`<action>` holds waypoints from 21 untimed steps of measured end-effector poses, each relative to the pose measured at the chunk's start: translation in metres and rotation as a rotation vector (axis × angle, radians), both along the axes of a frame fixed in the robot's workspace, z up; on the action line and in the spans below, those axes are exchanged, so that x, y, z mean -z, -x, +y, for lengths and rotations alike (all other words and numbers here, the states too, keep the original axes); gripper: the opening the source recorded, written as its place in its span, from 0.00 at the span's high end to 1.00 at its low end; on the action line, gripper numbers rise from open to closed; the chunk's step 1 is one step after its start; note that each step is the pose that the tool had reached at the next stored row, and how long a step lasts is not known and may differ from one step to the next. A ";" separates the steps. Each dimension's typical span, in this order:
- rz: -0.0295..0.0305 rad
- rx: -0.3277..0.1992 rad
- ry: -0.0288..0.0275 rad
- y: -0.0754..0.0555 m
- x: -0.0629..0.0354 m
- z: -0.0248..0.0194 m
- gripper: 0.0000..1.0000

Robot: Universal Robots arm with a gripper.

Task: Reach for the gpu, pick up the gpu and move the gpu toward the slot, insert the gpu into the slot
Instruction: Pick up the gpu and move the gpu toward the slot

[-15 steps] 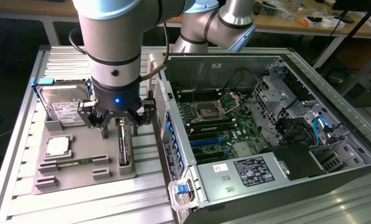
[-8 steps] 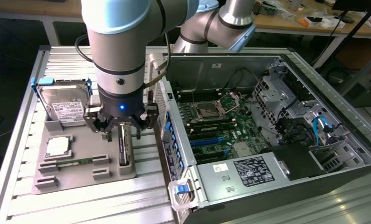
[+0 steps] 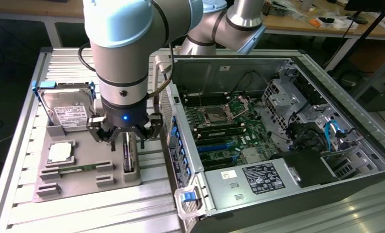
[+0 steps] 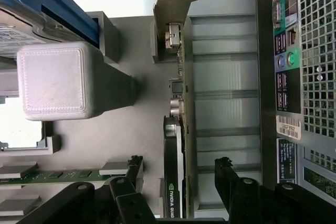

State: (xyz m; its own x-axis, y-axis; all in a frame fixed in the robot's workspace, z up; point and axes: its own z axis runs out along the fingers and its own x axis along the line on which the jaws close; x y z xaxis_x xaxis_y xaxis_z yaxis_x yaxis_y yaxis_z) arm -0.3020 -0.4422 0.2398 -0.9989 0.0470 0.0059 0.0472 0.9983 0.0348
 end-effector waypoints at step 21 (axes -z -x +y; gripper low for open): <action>0.0028 0.000 0.0080 0.003 0.0098 0.0178 0.34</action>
State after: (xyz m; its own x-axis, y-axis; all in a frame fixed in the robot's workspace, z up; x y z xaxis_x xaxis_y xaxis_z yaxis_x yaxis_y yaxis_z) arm -0.3047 -0.4244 0.2300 -0.9988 0.0473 0.0083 0.0475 0.9985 0.0266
